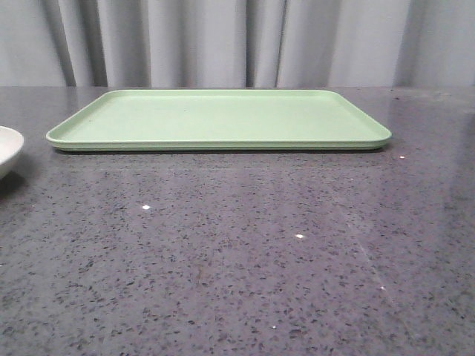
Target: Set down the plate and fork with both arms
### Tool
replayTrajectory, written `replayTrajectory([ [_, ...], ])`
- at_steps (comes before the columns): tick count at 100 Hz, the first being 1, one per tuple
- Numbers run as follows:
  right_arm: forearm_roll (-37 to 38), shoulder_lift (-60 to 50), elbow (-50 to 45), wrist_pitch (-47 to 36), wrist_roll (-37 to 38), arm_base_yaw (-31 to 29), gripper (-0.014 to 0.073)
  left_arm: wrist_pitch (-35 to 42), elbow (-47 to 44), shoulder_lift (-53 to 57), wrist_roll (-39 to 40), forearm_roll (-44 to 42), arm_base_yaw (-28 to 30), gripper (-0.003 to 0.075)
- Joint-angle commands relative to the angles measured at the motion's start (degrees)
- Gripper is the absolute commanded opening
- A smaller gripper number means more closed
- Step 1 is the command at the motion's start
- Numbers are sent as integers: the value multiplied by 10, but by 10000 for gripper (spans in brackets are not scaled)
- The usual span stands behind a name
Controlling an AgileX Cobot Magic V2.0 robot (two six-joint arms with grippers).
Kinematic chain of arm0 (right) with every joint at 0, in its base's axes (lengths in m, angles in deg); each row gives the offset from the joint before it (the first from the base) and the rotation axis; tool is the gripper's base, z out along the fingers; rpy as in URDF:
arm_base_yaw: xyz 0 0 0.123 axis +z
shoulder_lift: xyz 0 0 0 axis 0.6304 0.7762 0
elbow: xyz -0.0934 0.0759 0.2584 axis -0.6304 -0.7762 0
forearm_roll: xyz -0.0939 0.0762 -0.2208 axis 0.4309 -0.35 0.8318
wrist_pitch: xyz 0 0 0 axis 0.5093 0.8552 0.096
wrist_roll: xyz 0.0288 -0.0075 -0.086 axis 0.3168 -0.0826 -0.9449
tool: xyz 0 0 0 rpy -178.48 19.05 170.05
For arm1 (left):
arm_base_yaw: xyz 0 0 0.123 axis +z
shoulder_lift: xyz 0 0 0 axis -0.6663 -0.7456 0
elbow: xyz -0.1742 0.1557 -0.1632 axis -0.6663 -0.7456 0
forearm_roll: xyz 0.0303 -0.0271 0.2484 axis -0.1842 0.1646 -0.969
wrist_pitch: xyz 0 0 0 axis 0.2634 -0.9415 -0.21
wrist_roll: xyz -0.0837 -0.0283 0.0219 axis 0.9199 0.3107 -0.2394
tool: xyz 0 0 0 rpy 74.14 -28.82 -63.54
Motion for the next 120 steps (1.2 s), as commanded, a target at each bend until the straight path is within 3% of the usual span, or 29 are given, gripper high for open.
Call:
replayTrajectory([
  [1,0,-14,3,-42,-5,-4,-67,49,-7,18,3,0,2,-20],
  [83,0,-14,3,-47,-5,-4,-67,49,-7,18,3,0,2,-20],
  [101,0,-14,9,-85,-5,-4,-67,49,15,17,3,0,2,-21],
  [120,0,-12,70,5,-5,-4,-65,-7,92,-5,3,6,2,-21],
])
